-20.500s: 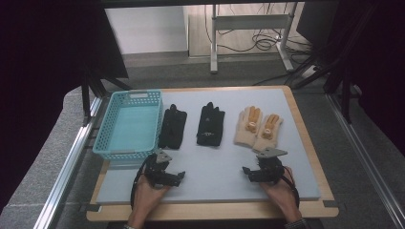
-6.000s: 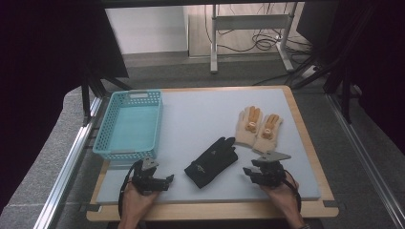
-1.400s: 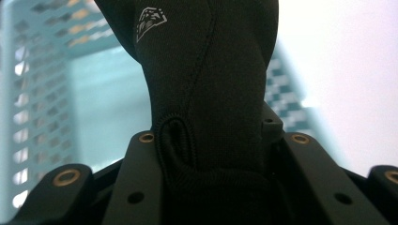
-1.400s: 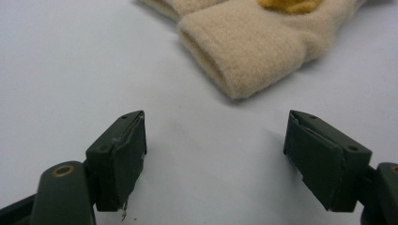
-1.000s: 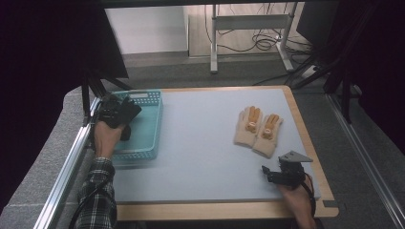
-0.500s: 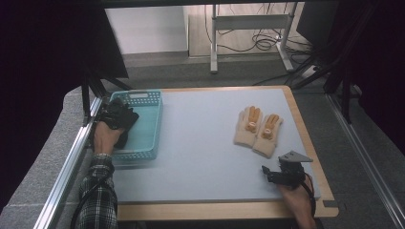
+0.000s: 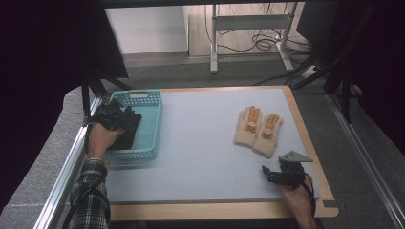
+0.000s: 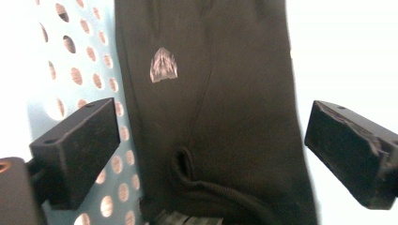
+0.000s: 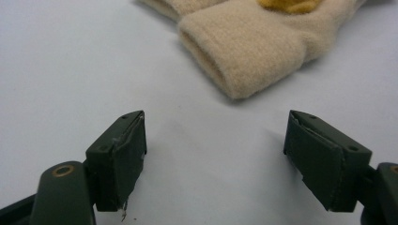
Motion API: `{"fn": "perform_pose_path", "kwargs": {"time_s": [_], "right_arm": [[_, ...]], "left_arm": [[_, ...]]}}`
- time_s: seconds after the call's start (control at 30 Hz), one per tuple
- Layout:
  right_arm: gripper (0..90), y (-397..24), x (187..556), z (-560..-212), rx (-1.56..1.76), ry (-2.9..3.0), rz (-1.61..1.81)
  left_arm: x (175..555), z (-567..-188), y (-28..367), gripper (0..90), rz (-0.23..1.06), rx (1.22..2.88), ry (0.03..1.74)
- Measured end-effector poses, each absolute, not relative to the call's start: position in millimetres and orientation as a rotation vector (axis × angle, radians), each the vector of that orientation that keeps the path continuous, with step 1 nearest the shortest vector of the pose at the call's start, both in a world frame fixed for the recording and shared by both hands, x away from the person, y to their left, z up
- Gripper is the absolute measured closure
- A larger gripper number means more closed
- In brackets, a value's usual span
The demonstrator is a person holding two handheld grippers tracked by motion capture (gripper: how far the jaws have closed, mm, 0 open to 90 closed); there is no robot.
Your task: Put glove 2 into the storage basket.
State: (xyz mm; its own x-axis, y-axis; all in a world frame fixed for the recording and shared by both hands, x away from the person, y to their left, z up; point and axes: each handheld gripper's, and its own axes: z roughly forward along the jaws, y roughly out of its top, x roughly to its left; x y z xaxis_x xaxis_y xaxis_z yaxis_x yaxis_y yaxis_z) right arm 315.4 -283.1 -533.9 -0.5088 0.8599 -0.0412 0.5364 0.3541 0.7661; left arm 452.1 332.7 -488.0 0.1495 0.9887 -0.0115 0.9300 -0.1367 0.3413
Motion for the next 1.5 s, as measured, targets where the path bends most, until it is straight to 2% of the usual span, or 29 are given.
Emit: {"fn": "perform_pose_path", "kwargs": {"time_s": [0.23,0.5,0.9,1.5], "right_arm": [[21.0,-283.1,315.4,-533.9,1.216,2.182,0.988],[21.0,-283.1,315.4,-534.0,1.216,2.182,0.987],[21.0,-283.1,315.4,-534.0,1.216,2.182,0.988],[21.0,-283.2,315.3,-534.0,1.215,2.182,0.987]], "left_arm": [[443.9,-476.5,339.1,2.5,0.332,2.07,1.804],[429.1,-463.9,328.9,2.5,0.335,1.982,1.627],[406.8,-446.0,284.4,0.2,0.437,2.024,1.381],[377.4,-441.1,214.7,3.4,0.352,2.023,1.115]]}}
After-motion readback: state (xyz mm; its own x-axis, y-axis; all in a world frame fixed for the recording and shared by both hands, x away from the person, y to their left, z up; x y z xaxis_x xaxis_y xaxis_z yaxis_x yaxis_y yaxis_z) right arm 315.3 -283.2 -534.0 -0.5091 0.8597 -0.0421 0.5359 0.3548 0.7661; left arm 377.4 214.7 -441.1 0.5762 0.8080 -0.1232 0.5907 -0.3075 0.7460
